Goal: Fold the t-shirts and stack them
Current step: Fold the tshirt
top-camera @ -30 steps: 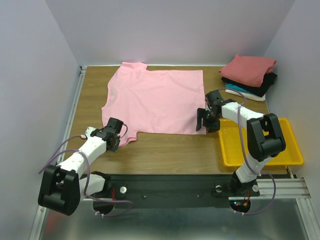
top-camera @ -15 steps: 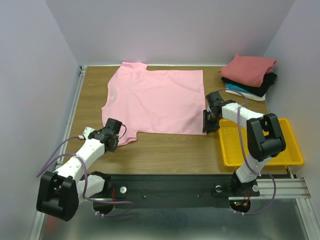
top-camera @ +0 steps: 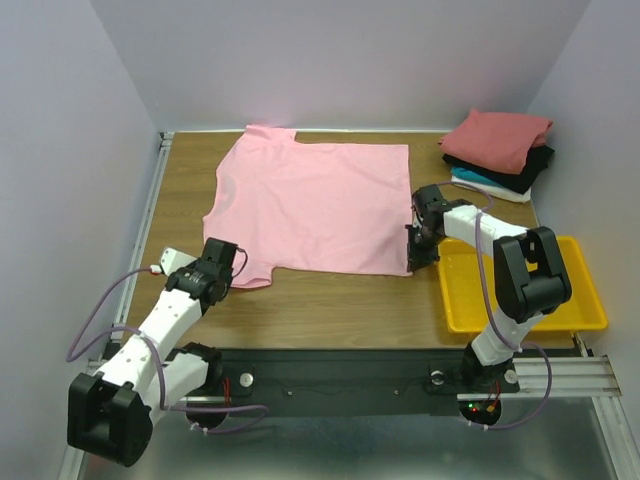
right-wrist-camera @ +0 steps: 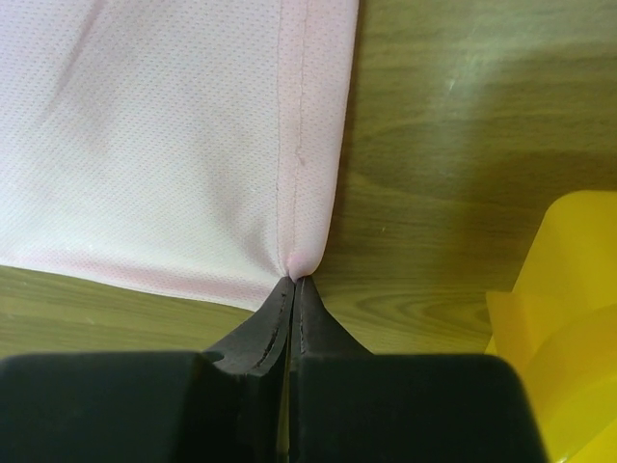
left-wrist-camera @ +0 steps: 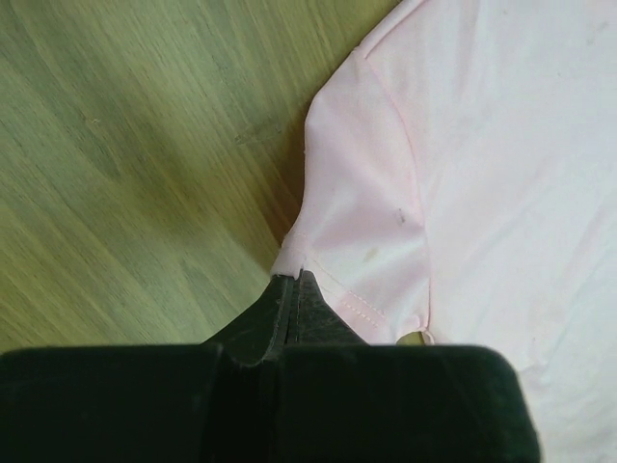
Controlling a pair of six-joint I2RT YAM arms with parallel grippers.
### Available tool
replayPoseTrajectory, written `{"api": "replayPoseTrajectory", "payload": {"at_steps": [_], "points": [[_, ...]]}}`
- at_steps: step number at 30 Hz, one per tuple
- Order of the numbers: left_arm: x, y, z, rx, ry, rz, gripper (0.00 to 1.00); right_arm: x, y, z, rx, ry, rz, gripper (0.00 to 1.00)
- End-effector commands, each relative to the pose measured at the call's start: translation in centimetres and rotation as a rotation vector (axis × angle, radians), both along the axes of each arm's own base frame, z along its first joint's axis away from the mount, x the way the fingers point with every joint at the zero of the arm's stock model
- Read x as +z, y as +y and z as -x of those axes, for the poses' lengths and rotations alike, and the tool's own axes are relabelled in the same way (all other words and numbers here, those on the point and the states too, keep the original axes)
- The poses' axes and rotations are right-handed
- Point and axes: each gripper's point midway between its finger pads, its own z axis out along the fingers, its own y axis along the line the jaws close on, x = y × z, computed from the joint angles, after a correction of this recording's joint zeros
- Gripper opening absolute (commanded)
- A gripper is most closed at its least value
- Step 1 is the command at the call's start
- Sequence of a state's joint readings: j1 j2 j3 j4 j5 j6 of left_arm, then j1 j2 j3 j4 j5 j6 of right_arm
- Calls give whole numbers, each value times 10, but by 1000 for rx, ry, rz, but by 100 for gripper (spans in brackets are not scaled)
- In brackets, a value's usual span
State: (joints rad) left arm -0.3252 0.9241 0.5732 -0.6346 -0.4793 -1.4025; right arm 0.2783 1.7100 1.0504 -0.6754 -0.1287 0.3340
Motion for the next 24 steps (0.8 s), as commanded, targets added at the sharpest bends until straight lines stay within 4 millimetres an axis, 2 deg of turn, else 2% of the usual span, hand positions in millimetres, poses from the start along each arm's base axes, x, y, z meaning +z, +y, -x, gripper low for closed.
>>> {"api": "replayPoseTrajectory", "payload": {"at_steps": [1,4,7,8,12,13,15,21,22,24], "points": [[19,7,-5,-40,-48,-56,0,15,3,10,46,35,-14,0],[31,-5,-19,-124,-133,-35,0,26,8,10,50,40,-41,1],[49,-15,-37,-187,-204,-38,0,36,14,-2,42,23,-60,0],[59,-16,-44,-199,-222,-47,0,39,16,-6,39,15,-62,1],[74,-23,-69,-292,-208,-130,0,49,24,-33,37,-22,-76,0],[68,-26,-76,-319,-179,-141,0,49,26,-37,38,-24,-76,0],[79,-32,-91,-363,-190,-164,0,52,29,-48,42,-34,-81,0],[88,-38,-127,-431,-166,-230,0,58,25,-73,24,-65,-67,0],[84,-39,-132,-442,-153,-235,0,56,24,-77,20,-64,-66,0],[93,-39,-144,-463,-168,-249,0,56,19,-84,8,-67,-65,0]]}}
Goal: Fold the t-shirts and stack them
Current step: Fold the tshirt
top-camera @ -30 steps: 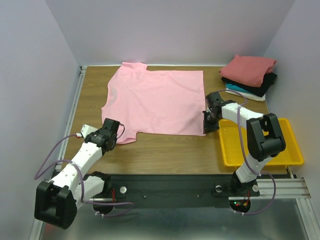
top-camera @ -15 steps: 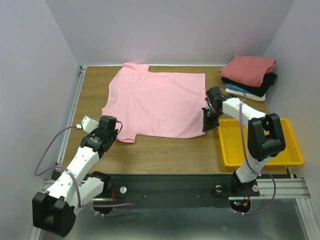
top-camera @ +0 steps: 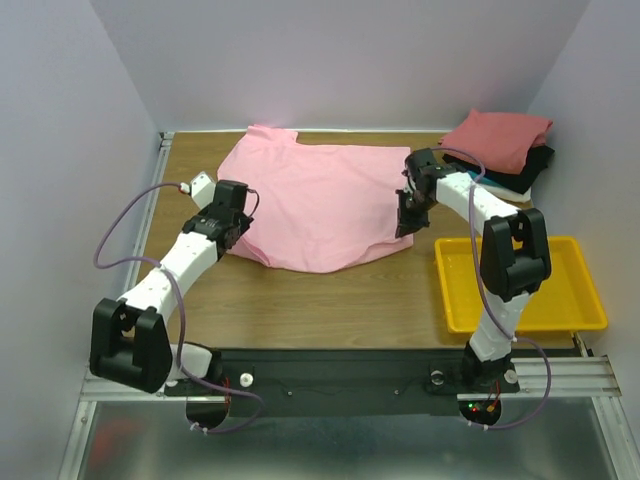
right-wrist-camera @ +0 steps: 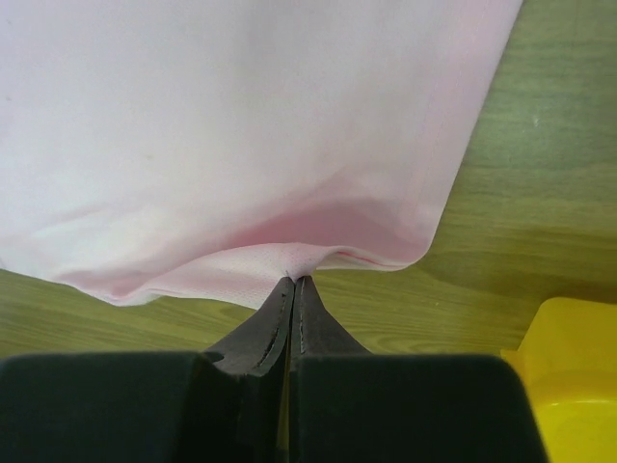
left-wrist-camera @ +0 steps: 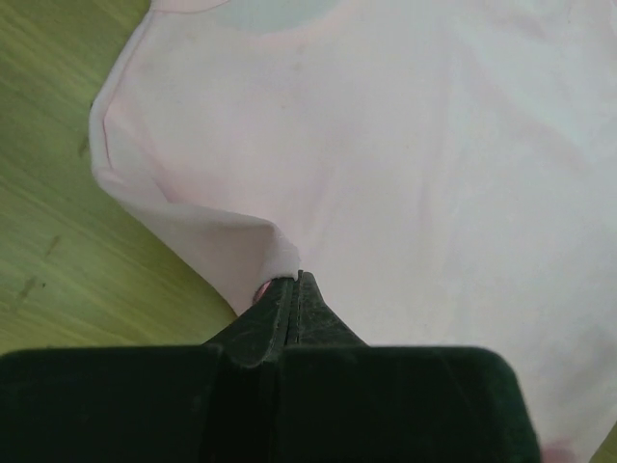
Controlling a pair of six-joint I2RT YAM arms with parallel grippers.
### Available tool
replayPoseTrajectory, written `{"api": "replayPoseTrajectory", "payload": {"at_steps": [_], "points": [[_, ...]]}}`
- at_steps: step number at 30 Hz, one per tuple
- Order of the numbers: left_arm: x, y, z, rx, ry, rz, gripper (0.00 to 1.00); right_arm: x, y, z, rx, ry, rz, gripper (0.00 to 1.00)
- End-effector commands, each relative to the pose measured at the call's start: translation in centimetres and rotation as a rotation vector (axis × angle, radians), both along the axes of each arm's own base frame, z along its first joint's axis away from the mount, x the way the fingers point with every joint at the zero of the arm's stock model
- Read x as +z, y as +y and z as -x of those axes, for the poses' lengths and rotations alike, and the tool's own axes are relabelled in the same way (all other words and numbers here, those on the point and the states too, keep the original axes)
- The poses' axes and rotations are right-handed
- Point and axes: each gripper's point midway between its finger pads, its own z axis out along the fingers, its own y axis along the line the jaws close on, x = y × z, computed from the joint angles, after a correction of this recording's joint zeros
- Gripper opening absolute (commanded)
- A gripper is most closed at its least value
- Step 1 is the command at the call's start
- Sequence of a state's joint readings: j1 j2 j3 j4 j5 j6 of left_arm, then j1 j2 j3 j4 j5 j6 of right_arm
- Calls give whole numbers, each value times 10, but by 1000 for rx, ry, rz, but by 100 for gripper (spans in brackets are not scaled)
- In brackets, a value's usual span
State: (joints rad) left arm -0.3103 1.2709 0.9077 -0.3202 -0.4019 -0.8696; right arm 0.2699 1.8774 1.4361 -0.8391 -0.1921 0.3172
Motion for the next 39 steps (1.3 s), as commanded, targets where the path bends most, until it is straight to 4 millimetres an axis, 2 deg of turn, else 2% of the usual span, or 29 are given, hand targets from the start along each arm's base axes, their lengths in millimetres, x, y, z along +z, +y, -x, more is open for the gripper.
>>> {"api": "replayPoseTrajectory", "payload": {"at_steps": [1,3,4,6,11,17,19,20,25,27,31,35,37,38,39], "points": [[20,2,-29,-67,-44,-60,0,8,-9,-19,-19,-27,5,0],[25,1,-41,-88,-53,-63,0,10,-10,-28,-23,-38,2,0],[18,2,-44,-89,-32,-71,0,9,-11,-31,-26,-41,5,0],[21,4,-52,-86,-30,-76,0,9,-11,-41,-26,-49,3,0],[21,18,-69,-58,-32,-91,0,4,-14,-59,-43,-55,2,0],[27,7,-100,-139,-70,-69,0,8,-18,-79,-58,-79,-8,0],[21,3,-108,-164,-52,-70,0,9,-18,-85,-61,-85,-9,0],[27,2,-114,-168,-65,-69,0,9,-20,-87,-66,-85,-8,0],[21,7,-130,-185,-37,-77,0,7,-21,-98,-77,-89,-8,0],[26,7,-138,-193,-48,-79,0,10,-23,-104,-84,-100,-12,0],[26,5,-151,-223,-52,-76,0,10,-26,-113,-97,-107,-12,0],[17,4,-162,-242,-35,-71,0,8,-30,-120,-111,-108,-12,1],[21,1,-169,-264,-47,-66,0,7,-33,-121,-117,-105,-11,0],[15,-1,-171,-279,-36,-64,0,7,-34,-123,-119,-109,-10,0],[19,-3,-177,-292,-50,-64,0,7,-36,-124,-124,-109,-10,0]]}}
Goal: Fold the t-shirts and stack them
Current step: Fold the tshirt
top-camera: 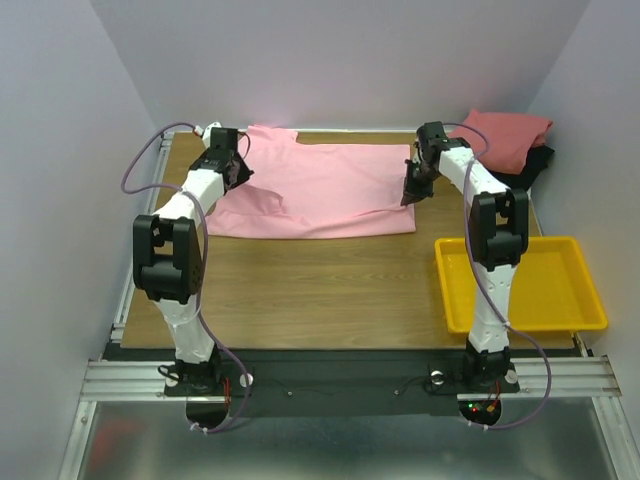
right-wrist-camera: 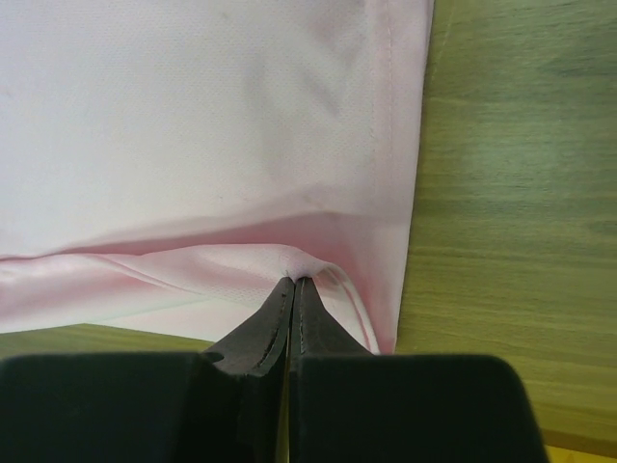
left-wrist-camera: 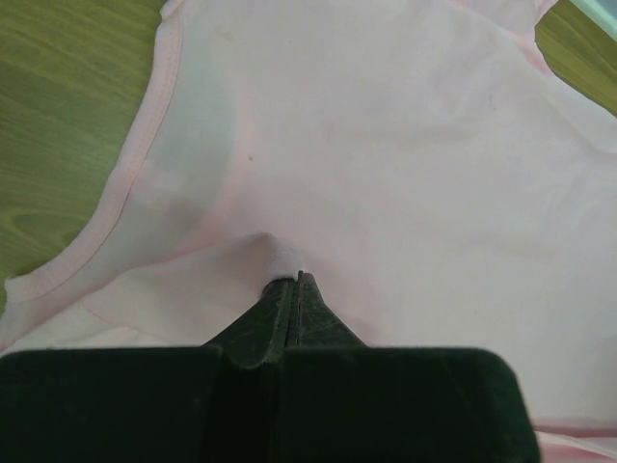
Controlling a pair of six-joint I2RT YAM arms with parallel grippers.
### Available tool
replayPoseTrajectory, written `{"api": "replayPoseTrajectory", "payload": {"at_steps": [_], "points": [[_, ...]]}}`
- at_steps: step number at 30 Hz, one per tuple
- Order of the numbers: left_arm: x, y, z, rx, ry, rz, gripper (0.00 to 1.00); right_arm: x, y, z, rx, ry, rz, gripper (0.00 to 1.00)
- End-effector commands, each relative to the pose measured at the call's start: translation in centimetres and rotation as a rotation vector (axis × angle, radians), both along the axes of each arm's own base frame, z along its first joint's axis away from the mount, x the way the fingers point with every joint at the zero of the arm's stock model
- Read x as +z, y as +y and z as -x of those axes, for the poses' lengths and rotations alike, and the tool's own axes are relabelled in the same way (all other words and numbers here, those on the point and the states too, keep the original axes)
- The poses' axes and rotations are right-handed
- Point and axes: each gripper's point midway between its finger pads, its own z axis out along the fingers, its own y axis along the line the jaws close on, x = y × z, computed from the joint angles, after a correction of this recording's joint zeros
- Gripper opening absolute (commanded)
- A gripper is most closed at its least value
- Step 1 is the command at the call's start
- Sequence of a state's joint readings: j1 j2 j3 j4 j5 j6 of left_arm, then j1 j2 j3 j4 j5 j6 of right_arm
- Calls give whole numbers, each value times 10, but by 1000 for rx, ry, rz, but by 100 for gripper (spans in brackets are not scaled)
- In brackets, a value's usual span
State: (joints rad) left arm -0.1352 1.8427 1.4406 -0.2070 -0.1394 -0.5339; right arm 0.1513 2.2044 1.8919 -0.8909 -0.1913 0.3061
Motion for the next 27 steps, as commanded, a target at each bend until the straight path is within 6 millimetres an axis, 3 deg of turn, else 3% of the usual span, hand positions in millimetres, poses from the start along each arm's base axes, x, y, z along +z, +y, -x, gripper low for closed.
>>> {"api": "replayPoseTrajectory", "payload": {"at_steps": [1,14,27], "points": [[25,-9,-21,-79,-65,4,0,8,-10,-11,-19,-22,4,0],[19,-12,-49,-103,-67,13,0,-8,-15,-18,-29,8,-2,0],[28,17,-59,-14,-91,41,0,8,-27,-32,-67,-27,-6,0]]}}
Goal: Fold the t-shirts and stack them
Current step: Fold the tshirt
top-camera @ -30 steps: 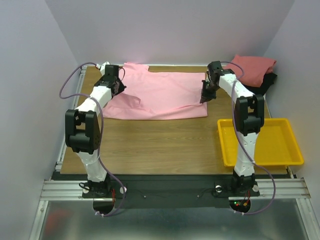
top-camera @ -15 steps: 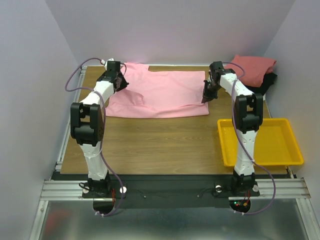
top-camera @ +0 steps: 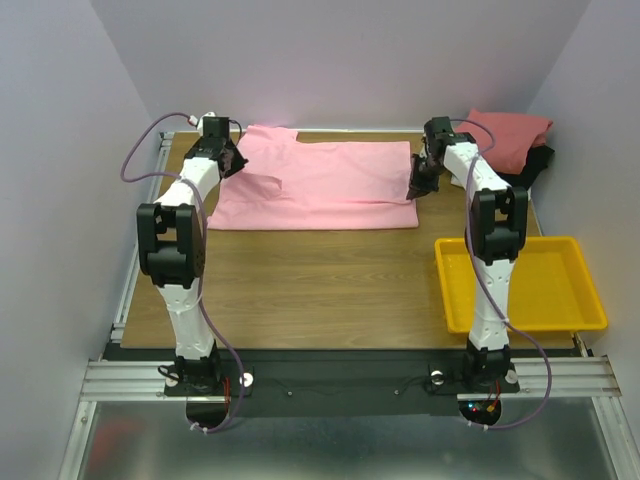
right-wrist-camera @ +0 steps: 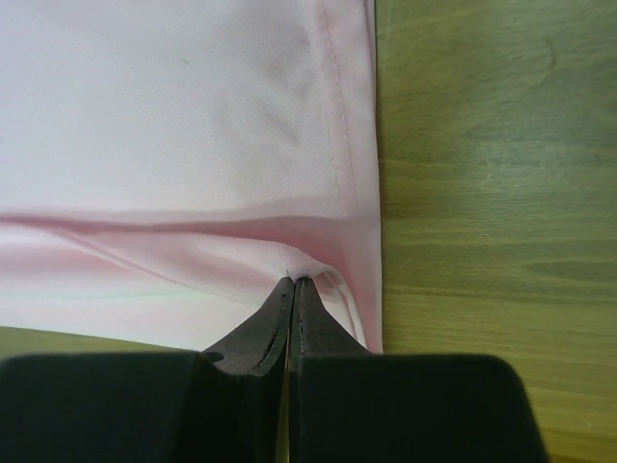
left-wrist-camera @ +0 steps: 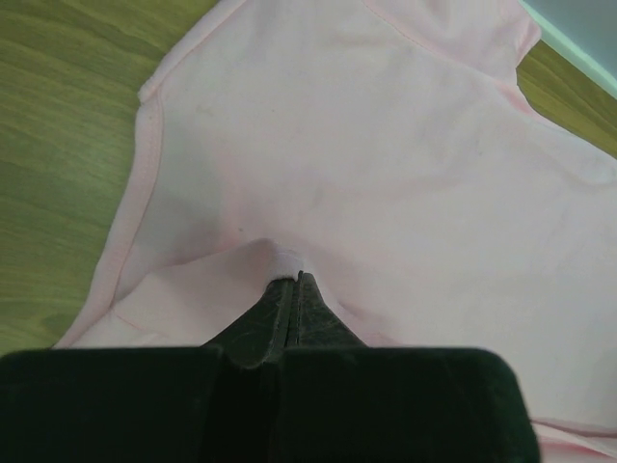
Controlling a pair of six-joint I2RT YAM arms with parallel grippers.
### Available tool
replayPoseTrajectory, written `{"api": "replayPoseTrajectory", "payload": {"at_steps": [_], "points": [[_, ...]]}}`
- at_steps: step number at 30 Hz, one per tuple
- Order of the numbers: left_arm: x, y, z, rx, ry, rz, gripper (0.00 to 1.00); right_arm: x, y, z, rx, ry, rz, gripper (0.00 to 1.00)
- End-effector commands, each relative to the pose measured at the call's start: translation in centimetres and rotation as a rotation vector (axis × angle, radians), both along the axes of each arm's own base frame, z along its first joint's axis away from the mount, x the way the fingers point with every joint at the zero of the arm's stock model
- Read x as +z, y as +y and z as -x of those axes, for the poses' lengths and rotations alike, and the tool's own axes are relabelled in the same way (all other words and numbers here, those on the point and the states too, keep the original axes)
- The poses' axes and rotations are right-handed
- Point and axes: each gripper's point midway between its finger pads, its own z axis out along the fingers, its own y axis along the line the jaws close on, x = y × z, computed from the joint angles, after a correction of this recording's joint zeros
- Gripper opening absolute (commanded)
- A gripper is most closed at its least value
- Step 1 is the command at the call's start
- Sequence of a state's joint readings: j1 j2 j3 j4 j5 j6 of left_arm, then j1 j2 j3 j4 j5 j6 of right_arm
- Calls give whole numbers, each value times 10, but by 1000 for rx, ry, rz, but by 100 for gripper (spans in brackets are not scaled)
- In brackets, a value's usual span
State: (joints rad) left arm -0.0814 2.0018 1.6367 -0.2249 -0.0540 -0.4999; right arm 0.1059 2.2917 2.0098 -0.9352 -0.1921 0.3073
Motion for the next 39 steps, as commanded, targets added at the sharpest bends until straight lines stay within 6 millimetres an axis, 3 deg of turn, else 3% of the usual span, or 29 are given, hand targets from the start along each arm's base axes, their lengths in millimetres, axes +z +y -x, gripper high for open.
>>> {"api": "replayPoseTrajectory", "payload": {"at_steps": [1,23,25,26,27,28,29,31,32,34,35,37,39], "points": [[31,9,-15,21,-79,13,0,16,-8,-12,-22,-41,-5,1],[21,4,-34,17,-79,70,0,11,-23,-34,-76,-58,-12,0],[28,4,-39,17,-95,72,0,15,-24,-42,-90,-77,-13,1],[26,4,-42,21,-92,74,0,19,-24,-45,-95,-89,-13,3],[35,6,-47,31,-107,77,1,28,-26,-53,-112,-119,-13,14],[46,11,-53,62,-128,75,25,34,-29,-57,-134,-135,-9,37],[53,11,-56,66,-145,80,41,42,-29,-61,-137,-158,-8,37],[69,18,-61,102,-179,64,66,64,-31,-71,-155,-218,-11,64],[78,20,-63,110,-200,62,77,73,-32,-73,-161,-239,-10,67],[98,20,-66,110,-241,57,84,98,-35,-78,-173,-305,-10,72],[103,20,-66,107,-252,56,84,100,-35,-76,-175,-310,-10,72],[101,15,-62,81,-241,50,84,118,-32,-76,-165,-357,-30,73],[84,8,-53,56,-199,45,85,111,-26,-69,-146,-342,-60,73]]}}
